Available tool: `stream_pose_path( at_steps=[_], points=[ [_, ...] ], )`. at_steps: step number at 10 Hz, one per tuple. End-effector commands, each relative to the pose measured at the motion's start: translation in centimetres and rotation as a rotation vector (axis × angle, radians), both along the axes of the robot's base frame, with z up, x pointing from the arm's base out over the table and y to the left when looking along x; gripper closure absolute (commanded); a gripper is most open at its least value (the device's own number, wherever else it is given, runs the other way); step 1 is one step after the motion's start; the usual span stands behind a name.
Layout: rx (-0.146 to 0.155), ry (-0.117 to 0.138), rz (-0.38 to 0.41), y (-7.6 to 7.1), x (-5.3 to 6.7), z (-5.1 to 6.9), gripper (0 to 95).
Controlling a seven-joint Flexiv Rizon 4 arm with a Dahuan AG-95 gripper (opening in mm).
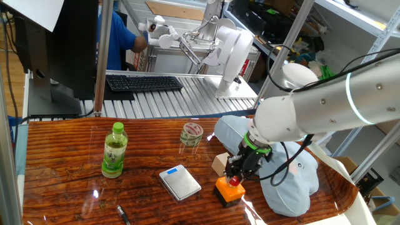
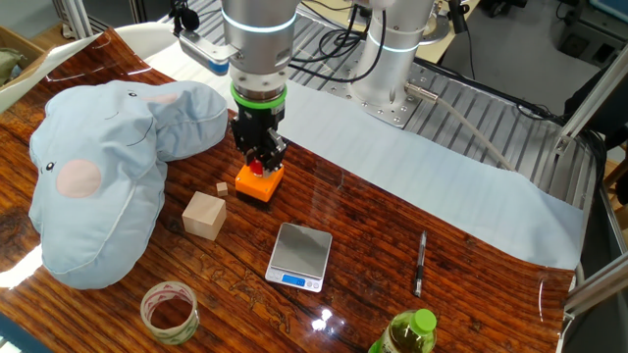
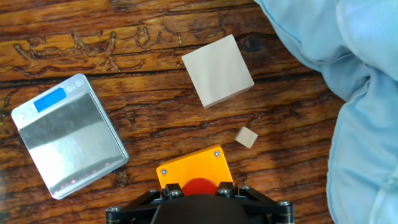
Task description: Remove the object from the scale
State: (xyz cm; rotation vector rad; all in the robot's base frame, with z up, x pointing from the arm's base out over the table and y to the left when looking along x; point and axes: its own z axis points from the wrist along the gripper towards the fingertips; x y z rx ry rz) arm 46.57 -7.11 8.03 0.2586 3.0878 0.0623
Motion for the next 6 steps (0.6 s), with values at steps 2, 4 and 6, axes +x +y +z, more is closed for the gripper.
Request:
stream_pose_path(
  at_steps=[2, 4, 6],
  points=[
    [-0.001, -0.013, 0.004, -0.29, 0.02, -0.33, 95.0],
    [0.0, -0.017, 0.003, -0.43, 0.04, -0.64, 95.0],
    [-0.001, -0.017, -0.017, -0.49, 0.04, -0.71, 95.0]
  ],
)
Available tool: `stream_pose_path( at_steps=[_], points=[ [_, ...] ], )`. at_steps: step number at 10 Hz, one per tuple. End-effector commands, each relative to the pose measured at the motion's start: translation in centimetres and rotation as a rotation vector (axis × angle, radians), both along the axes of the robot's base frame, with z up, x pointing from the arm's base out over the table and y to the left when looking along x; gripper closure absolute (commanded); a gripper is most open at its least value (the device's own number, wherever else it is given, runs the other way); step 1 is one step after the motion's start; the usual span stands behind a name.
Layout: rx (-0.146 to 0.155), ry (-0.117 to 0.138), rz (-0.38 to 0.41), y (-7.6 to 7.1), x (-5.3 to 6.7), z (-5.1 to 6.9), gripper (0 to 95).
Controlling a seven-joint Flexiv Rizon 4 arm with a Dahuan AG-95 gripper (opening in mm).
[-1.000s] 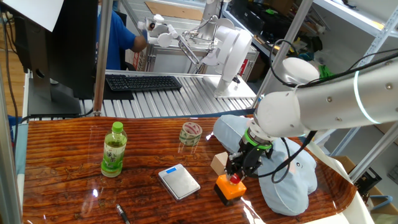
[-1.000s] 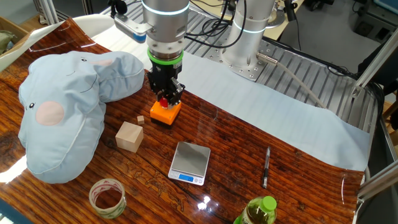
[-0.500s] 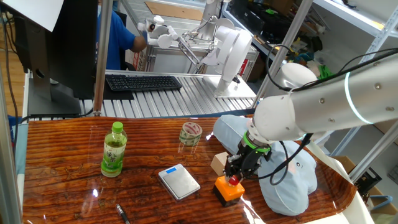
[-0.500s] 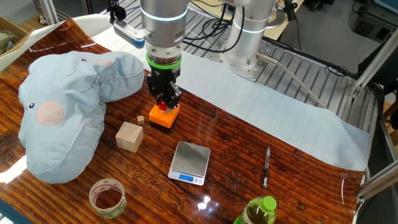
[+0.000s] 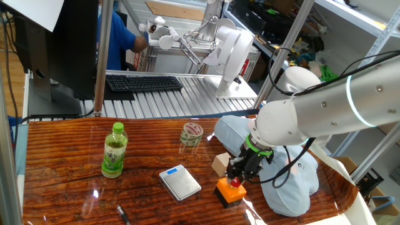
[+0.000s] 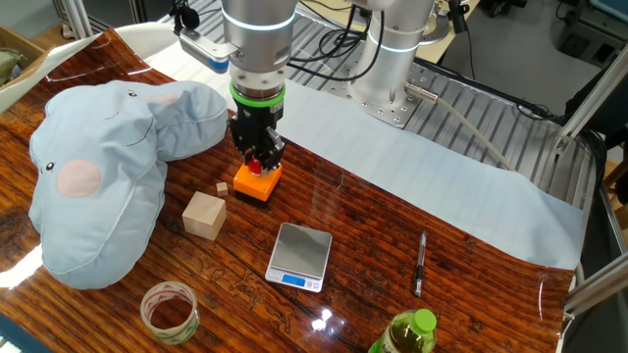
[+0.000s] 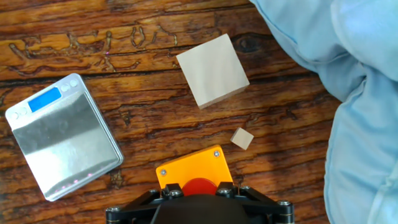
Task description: Remove the object from the scale
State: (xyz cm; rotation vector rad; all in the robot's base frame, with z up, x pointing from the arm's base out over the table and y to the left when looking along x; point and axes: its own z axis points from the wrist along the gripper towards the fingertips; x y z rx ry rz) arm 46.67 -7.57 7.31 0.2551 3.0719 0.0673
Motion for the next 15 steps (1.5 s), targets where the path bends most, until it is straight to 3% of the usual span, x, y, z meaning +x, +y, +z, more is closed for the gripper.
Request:
stream_pose_path(
  at_steps=[1, 2, 3, 5, 6, 7, 10, 11, 12, 13, 14, 15],
  points=[
    [-0.001, 0.001, -0.058, 0.0, -0.1, 0.0, 76.0],
    [0.004, 0.003, -0.088, 0.0, -0.1, 0.0, 57.0],
    [0.011, 0.004, -0.105, 0.1, -0.1, 0.1, 19.0],
    [0.012, 0.005, -0.118, 0.1, -0.1, 0.1, 19.0],
    [0.013, 0.006, -0.128, 0.1, -0.1, 0.1, 0.0],
    [0.014, 0.01, -0.13, 0.2, -0.2, 0.3, 19.0],
    [0.005, 0.082, -0.117, 0.7, -0.7, 2.6, 19.0],
    [-0.001, 0.094, -0.105, 0.8, -1.1, 3.9, 38.0],
    [-0.001, 0.115, -0.094, 0.6, -1.4, 5.1, 76.0],
    [0.0, 0.134, -0.085, 0.3, -1.7, 6.0, 76.0],
    [0.001, 0.15, -0.078, 0.1, -1.9, 6.7, 95.0],
    [-0.001, 0.197, -0.106, -0.1, -2.4, 7.9, 95.0]
  ],
)
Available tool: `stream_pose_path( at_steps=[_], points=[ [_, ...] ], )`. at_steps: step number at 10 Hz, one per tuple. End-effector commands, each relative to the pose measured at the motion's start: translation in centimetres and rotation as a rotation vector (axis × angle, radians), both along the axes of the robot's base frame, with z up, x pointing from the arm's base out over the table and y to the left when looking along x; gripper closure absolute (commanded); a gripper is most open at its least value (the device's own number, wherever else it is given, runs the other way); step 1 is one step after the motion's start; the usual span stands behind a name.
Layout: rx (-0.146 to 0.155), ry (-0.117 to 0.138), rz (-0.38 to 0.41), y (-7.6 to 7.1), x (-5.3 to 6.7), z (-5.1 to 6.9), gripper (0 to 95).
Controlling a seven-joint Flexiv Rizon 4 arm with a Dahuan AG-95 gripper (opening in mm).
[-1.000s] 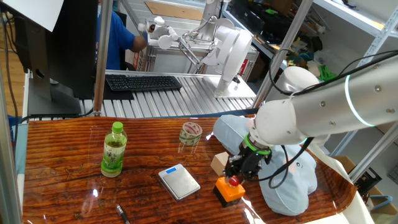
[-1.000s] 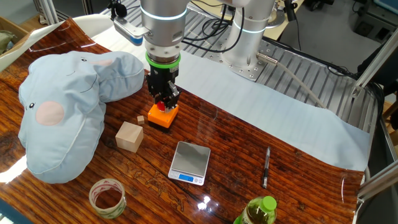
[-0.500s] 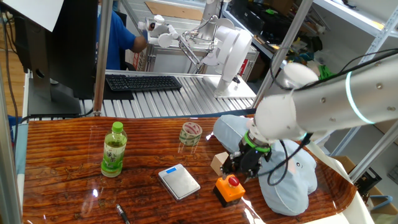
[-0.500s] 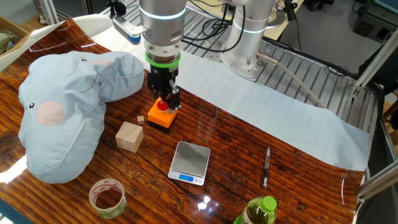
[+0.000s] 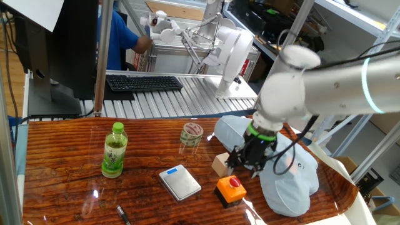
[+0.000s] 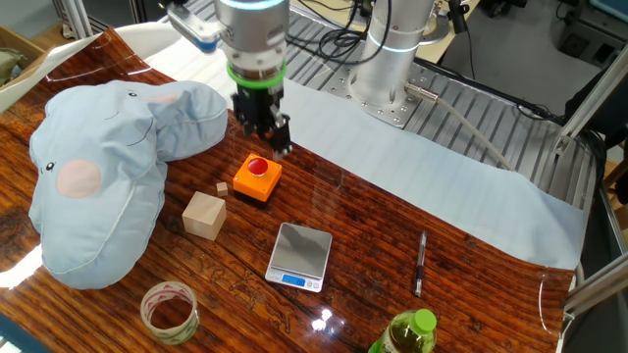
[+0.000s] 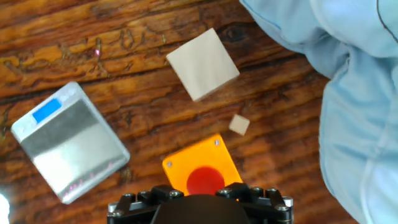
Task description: Remove the object from the scale
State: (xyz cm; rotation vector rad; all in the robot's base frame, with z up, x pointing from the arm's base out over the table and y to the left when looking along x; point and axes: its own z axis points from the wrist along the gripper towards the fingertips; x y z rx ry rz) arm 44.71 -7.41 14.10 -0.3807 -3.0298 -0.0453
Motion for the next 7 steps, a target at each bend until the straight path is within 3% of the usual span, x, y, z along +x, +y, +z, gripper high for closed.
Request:
stream_pose_path(
  at_steps=[1, 5, 6, 7],
  points=[
    [-0.006, 0.074, -0.05, -0.4, -0.9, 2.0, 95.0],
    [-0.019, 0.149, -0.128, -1.9, -4.2, 6.2, 95.0],
    [-0.019, 0.189, -0.159, -2.5, -5.3, 7.2, 95.0],
    [-0.023, 0.205, -0.177, -2.5, -5.5, 7.4, 95.0]
  ],
)
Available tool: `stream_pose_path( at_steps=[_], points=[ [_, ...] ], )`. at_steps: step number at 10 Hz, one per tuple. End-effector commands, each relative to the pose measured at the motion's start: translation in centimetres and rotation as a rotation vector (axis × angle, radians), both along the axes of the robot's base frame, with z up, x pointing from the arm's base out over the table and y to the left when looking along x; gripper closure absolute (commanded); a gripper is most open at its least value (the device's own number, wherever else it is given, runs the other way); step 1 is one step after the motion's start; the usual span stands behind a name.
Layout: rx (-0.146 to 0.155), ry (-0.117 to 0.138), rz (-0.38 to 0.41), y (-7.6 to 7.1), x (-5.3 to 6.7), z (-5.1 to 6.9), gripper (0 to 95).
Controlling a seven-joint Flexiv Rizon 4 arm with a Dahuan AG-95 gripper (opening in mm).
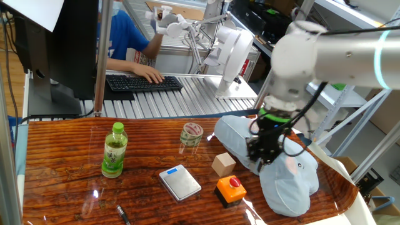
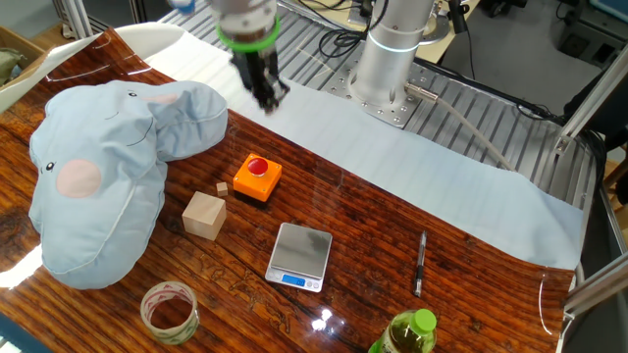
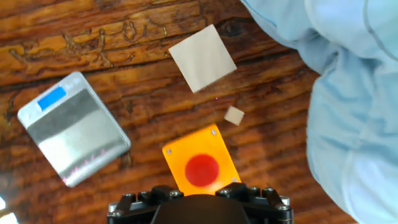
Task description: Remove the object from the scale
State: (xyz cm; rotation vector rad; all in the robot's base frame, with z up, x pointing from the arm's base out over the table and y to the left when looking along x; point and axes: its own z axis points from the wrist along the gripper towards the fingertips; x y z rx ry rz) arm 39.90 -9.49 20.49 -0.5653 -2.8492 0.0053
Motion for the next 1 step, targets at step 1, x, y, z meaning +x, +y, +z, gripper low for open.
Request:
stream_pose_path(
  at_steps=[1],
  points=[
    [-0.005, 0.065, -0.05, -0.3, -0.87, 1.02, 95.0]
  ],
)
